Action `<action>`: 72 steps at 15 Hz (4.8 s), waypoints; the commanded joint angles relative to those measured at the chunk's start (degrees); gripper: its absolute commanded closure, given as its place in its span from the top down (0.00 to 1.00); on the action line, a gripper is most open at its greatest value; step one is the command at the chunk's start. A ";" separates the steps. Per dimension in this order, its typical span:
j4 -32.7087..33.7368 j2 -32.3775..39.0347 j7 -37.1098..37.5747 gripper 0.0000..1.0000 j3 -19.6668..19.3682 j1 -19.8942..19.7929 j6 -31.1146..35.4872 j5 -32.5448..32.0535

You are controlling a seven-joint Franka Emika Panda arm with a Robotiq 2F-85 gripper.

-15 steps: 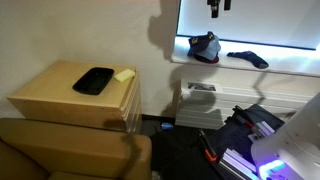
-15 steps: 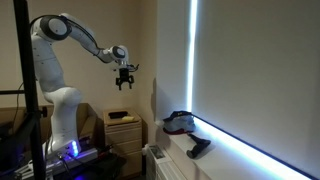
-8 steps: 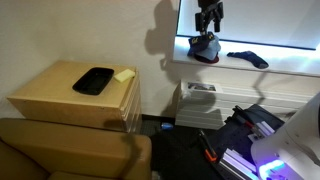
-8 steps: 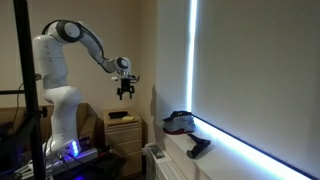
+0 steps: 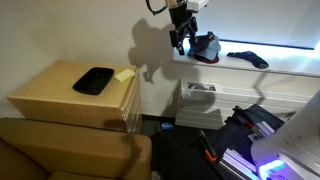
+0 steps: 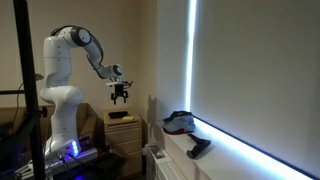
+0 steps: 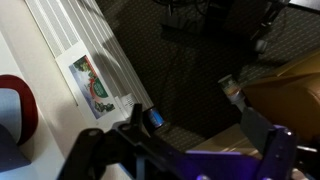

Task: Put the sponge on the tray.

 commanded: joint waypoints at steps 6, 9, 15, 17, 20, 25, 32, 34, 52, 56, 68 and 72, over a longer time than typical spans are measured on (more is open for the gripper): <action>0.78 10.08 9.39 1.00 1.88 1.84 21.59 3.04; 3.76 16.35 16.37 1.00 2.16 4.45 35.26 2.77; 5.34 19.43 17.46 1.00 0.86 6.72 37.52 3.88; 6.00 21.44 19.04 1.00 -0.42 7.36 38.85 2.07; 8.43 27.20 27.18 1.00 -3.27 8.88 47.34 3.38; 17.83 36.55 33.80 1.00 -7.48 10.65 50.69 12.79; 20.13 37.70 34.01 1.00 -5.83 9.26 45.47 19.81; 24.29 40.04 36.33 1.00 -5.67 9.16 42.16 23.78; 44.36 56.53 68.27 1.00 -5.00 8.31 42.77 35.39; 44.58 56.99 72.47 1.00 -5.38 8.44 43.26 34.45; 47.32 59.44 73.46 0.47 -4.37 8.51 43.46 32.36; 47.17 59.33 73.99 0.21 -4.90 8.39 43.08 32.08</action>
